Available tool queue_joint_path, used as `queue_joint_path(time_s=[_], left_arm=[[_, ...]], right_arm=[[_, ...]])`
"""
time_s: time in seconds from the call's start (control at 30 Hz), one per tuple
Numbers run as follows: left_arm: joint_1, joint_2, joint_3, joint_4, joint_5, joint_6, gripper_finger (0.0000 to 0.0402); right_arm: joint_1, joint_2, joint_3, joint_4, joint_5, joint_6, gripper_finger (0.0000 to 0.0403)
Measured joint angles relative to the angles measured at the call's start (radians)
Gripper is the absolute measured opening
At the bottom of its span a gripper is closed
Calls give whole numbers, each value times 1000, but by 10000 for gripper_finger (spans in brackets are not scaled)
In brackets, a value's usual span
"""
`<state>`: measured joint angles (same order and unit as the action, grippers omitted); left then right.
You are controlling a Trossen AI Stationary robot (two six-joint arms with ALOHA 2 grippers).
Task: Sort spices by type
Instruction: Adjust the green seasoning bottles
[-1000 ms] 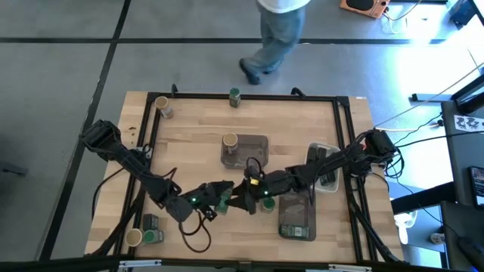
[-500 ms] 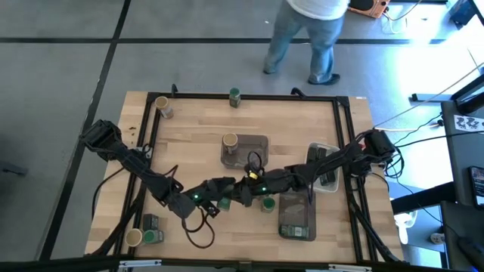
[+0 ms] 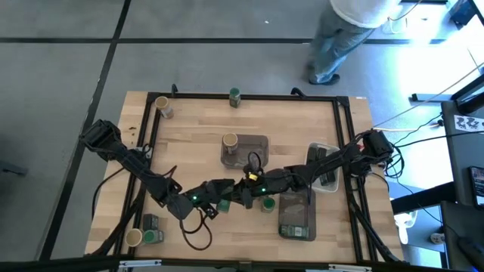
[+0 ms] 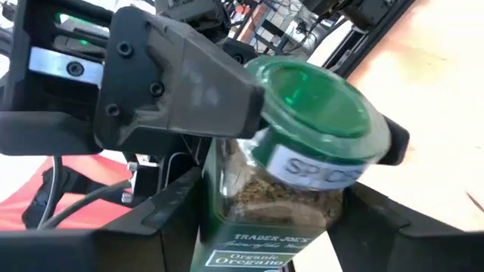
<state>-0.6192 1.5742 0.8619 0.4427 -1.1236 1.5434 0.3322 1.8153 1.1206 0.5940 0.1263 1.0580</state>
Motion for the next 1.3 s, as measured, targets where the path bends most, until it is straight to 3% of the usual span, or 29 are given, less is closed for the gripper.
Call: queue_joint_path(time_s=[0.27, 0.83, 1.0, 1.3], left_arm=[[-62, -4, 2, -42, -40, 0, 260], [-133, -13, 1, -58, -105, -125, 262], [-141, -14, 1, -119, -142, -268, 263], [-128, -12, -2, -299, -341, -515, 263]], right_arm=[[1, 0, 0, -17, -43, -27, 216], [-1, -5, 0, -15, -59, -93, 205], [-7, -5, -1, -12, -86, -83, 208], [-5, -11, 1, -28, -138, -110, 209]])
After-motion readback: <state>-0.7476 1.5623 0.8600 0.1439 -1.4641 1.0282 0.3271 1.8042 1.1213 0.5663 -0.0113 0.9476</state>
